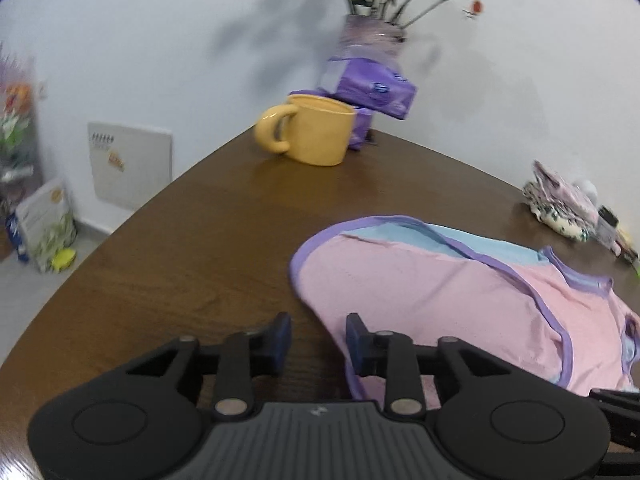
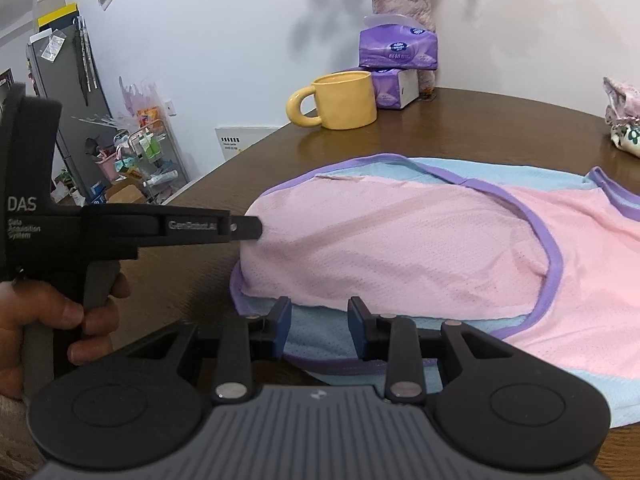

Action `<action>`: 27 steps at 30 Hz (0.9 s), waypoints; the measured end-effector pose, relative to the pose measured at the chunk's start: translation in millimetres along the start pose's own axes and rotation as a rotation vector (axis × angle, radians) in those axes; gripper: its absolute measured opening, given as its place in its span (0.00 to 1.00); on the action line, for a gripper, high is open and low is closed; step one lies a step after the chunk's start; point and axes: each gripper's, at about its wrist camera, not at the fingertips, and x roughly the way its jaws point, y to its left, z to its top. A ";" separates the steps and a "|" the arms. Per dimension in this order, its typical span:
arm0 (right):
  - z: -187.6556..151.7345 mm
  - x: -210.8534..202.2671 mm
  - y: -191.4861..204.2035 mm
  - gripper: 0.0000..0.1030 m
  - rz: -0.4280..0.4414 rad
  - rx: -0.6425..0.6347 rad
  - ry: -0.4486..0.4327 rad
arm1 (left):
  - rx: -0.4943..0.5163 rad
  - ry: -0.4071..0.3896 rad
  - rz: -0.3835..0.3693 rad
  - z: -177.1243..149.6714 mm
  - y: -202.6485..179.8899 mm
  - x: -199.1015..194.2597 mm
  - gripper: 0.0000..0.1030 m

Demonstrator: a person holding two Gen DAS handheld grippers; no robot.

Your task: Fold clothes

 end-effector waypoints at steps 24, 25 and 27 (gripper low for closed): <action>-5.3 -11.6 -44.8 0.30 -0.011 0.075 -0.021 | 0.153 0.018 -0.102 2.0 -66.2 17.9 0.22; -5.4 -11.7 -45.6 0.30 -0.006 0.075 -0.022 | 0.137 0.002 -0.109 3.9 -61.3 11.3 0.25; -5.4 -12.2 -47.3 0.30 0.003 0.075 -0.024 | 0.116 -0.009 -0.092 7.5 -50.2 4.7 0.25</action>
